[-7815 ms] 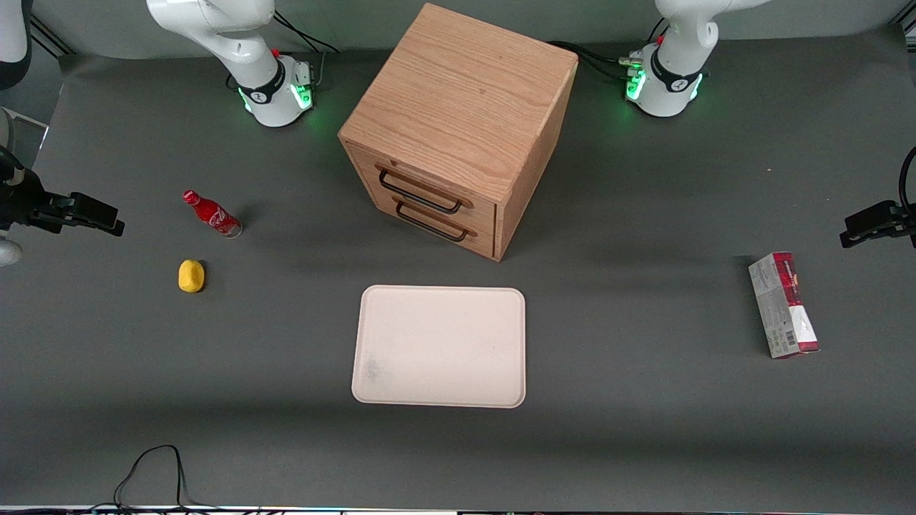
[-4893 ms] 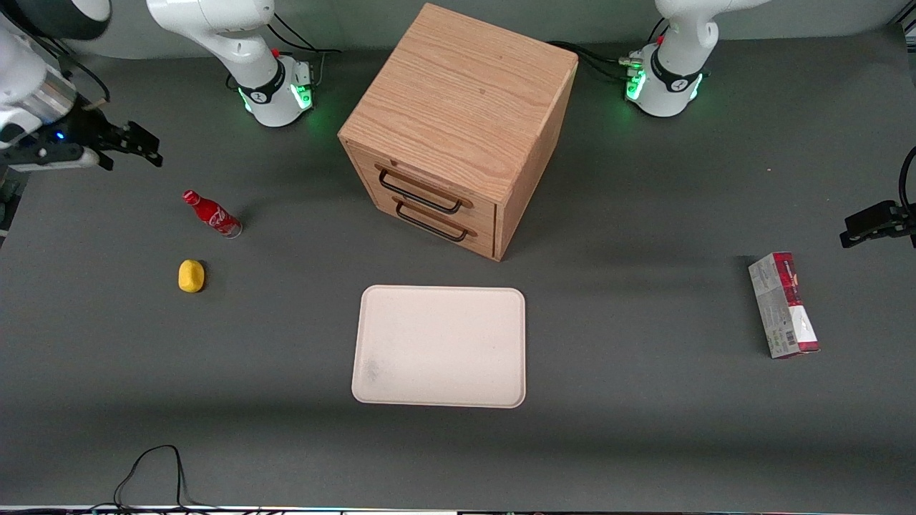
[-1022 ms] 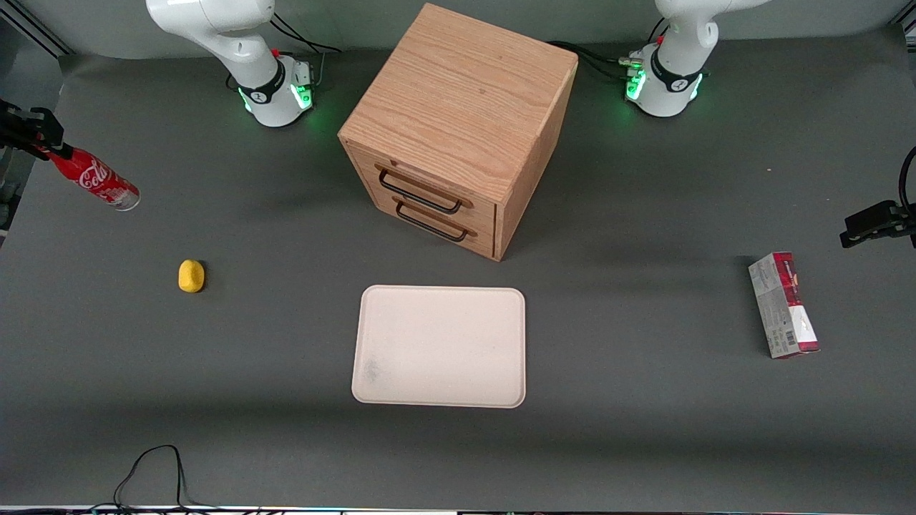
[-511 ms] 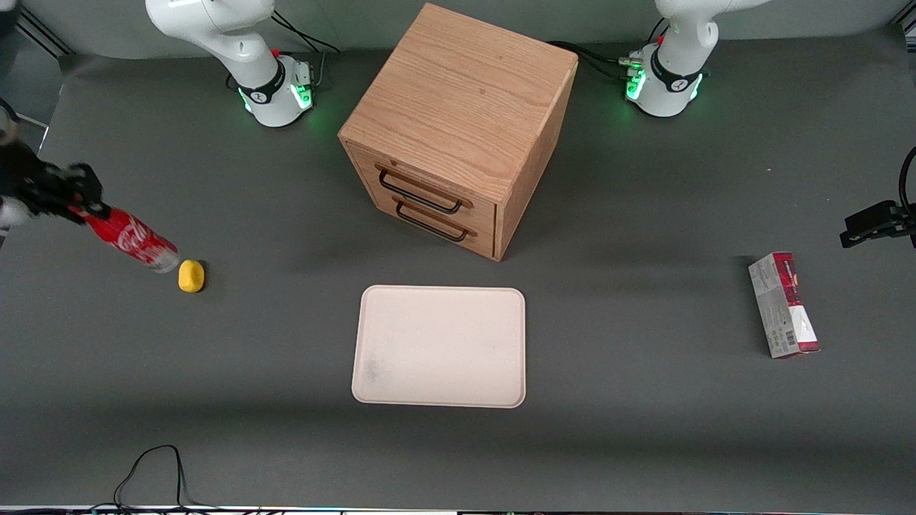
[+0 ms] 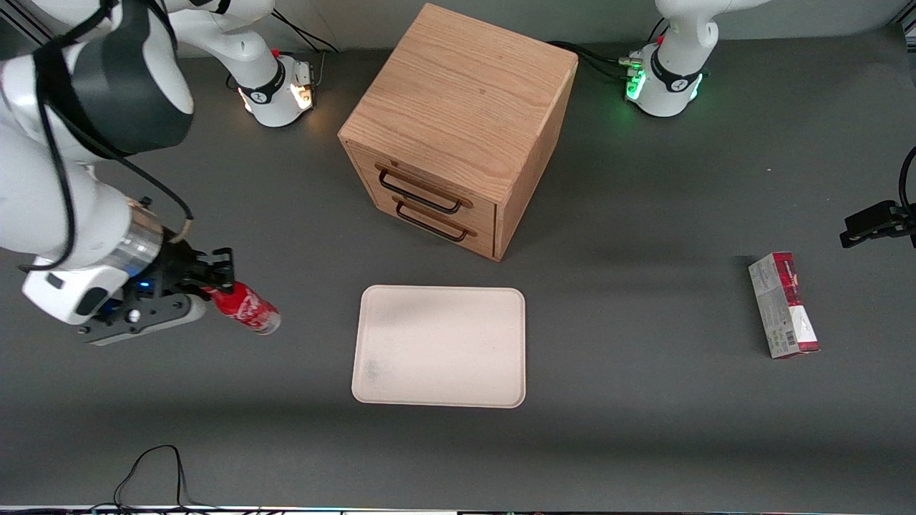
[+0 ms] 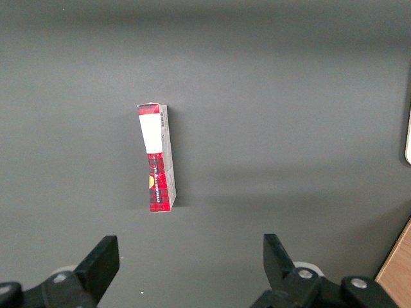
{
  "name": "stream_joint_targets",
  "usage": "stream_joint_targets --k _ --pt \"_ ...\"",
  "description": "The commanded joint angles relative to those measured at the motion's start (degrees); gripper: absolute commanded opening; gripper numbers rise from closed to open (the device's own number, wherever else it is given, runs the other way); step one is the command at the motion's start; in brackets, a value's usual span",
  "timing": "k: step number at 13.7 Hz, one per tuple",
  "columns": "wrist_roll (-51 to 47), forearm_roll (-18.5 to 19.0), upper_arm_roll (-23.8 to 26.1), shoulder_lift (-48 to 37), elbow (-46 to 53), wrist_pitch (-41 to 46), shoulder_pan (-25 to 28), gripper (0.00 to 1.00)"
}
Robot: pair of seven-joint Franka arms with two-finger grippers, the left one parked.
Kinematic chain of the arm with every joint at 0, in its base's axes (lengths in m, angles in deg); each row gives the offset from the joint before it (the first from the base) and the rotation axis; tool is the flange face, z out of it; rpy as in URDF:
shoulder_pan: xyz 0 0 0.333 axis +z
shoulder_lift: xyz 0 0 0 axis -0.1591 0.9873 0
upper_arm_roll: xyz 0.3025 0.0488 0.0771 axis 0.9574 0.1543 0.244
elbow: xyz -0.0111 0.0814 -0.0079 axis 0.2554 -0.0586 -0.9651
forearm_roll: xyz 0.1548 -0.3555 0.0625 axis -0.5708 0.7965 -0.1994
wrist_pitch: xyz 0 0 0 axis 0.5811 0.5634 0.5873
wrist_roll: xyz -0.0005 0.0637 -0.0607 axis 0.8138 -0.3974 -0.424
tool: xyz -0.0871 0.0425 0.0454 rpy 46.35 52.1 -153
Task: Place coke bottle on tray
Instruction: 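Carry the bottle with the right gripper over the white tray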
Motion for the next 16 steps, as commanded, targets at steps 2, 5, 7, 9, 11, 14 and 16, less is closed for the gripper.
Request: stream_joint_targets --k 2,5,7,9,11,14,16 --pt "-6.7 -0.6 0.6 2.0 4.1 -0.5 4.4 0.0" --pt "-13.1 0.8 0.7 3.4 4.1 -2.7 8.3 0.0" --pt "-14.1 0.8 0.7 4.5 4.0 -4.2 8.7 0.0" --pt "-13.7 0.8 0.8 6.3 4.0 -6.1 8.7 0.0" --pt "-13.5 0.8 0.7 10.2 4.0 -9.3 8.7 0.0" --pt "-13.2 0.8 0.7 16.0 4.0 -12.6 8.3 0.0" --pt "-13.2 0.8 0.7 18.5 4.0 -13.7 8.3 0.0"
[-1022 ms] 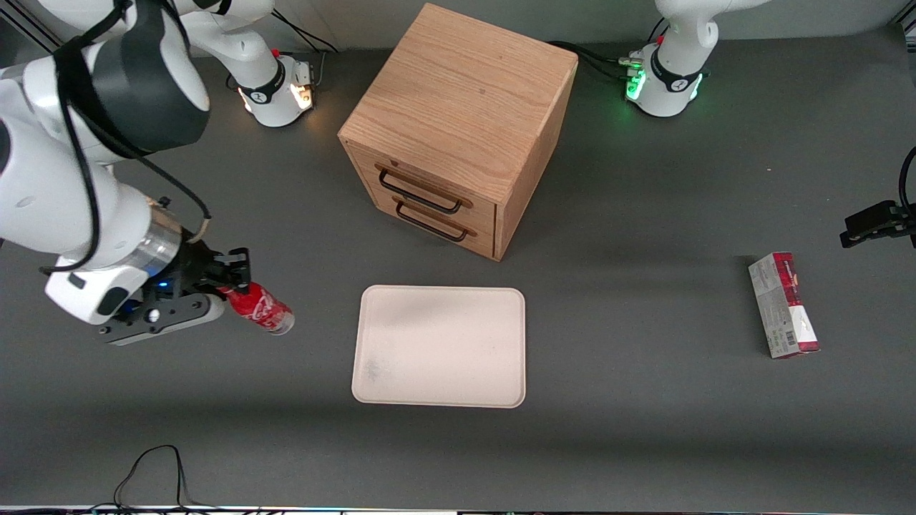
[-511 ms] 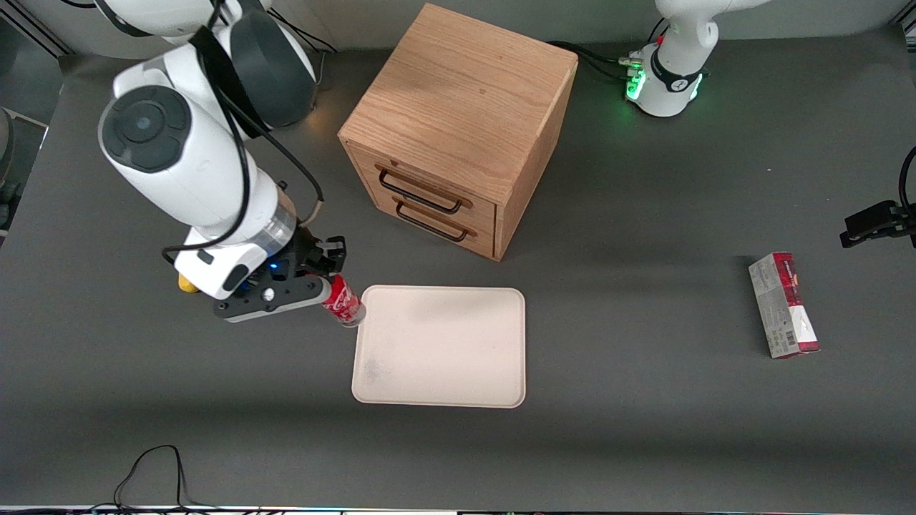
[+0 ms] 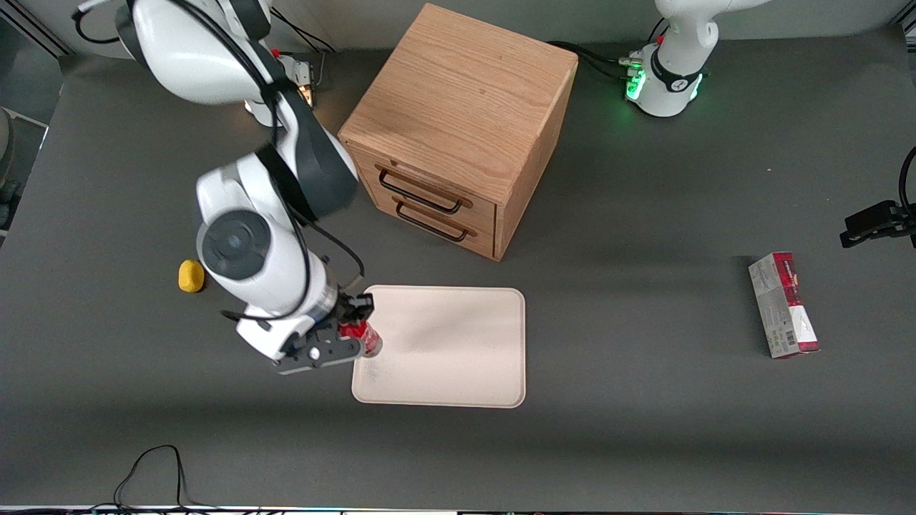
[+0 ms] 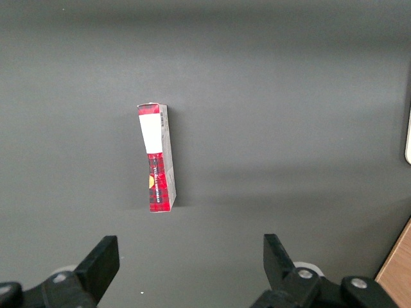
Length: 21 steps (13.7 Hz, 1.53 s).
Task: Place coke bottle on tray
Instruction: 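Carry the bottle with the right gripper over the white tray, then stand the bottle upright on the tray and open the right gripper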
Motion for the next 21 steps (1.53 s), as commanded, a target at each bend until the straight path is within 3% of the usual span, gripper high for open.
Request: stream_joint_targets --k 1,11,12,13,14,18,21 --pt "-0.4 0.5 0.1 3.6 2.9 -0.6 -0.1 0.0" --pt "-0.6 0.6 -0.3 8.3 2.2 -6.8 -0.3 0.0" --pt "-1.0 0.6 -0.2 8.4 2.1 -6.9 -0.3 0.18" --pt "-1.1 0.6 -0.3 8.5 2.1 -7.3 -0.3 0.62" --pt "-1.2 0.5 -0.3 8.5 2.1 -7.3 -0.3 0.99" --pt "-2.3 0.6 -0.3 7.2 2.1 -5.9 -0.1 1.0" --pt "-2.3 0.6 -0.4 2.9 2.2 0.4 -0.1 1.0"
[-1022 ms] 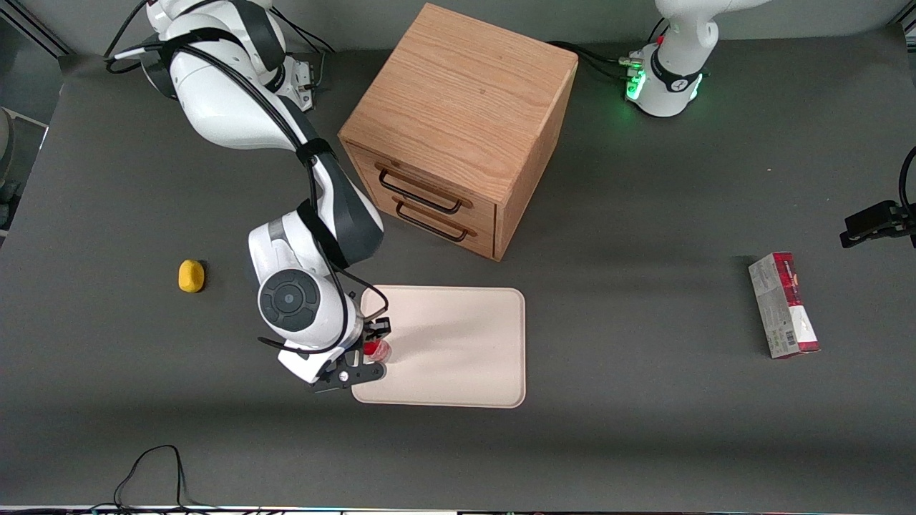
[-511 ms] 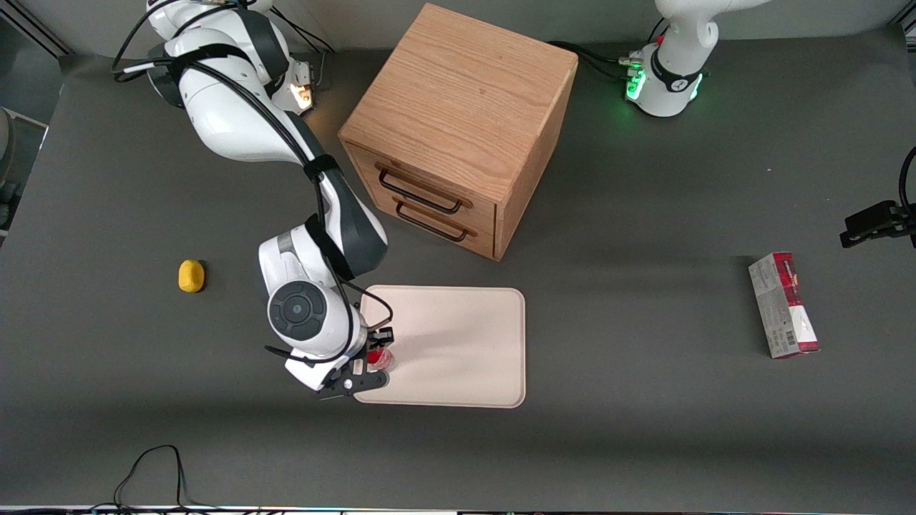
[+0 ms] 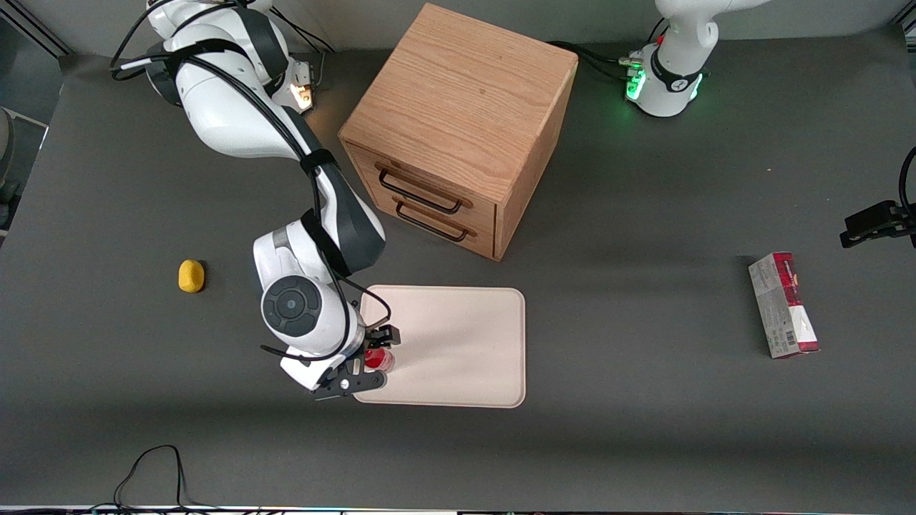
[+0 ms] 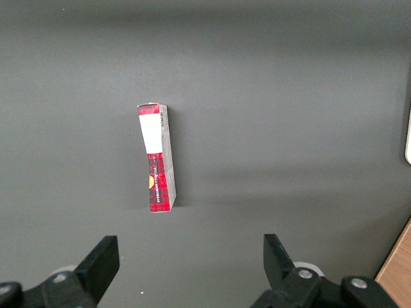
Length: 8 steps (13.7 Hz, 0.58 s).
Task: Place coke bottle on tray
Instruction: 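Stand the bottle upright on the tray and open the right gripper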
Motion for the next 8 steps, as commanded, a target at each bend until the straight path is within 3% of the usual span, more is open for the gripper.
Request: stream_joint_targets --k 1,8 --pt "-1.6 0.6 -0.4 -5.4 0.0 7.1 0.2 1.0" --pt "-0.5 2.7 -0.5 -22.8 -2.2 24.0 -0.3 1.0"
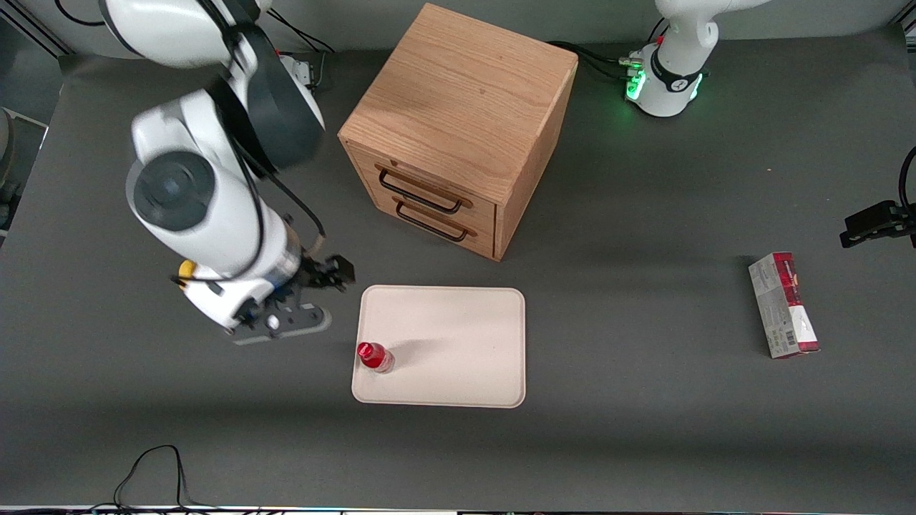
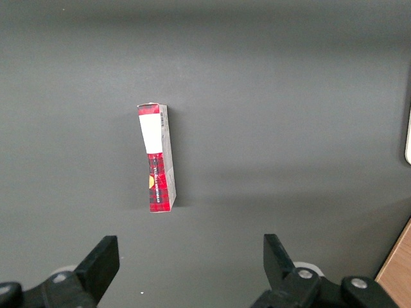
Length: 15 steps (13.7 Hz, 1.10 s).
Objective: Place coke bottle on tray
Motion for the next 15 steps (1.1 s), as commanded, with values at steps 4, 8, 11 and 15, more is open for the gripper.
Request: stream_joint_targets --k 4,8,11,15 --pt "0.8 0.6 -0.3 -21.7 -22.8 -1.5 -6.6 1.0" --pt "3.7 0.4 6.0 -37.4 -45.0 -12.7 -18.4 1.0" --pt "5.6 0.5 3.7 -41.9 -52.4 -16.9 -18.9 1.0" --pt "11.9 0.9 -0.2 -44.5 -58.0 -19.8 -19.7 1.0"
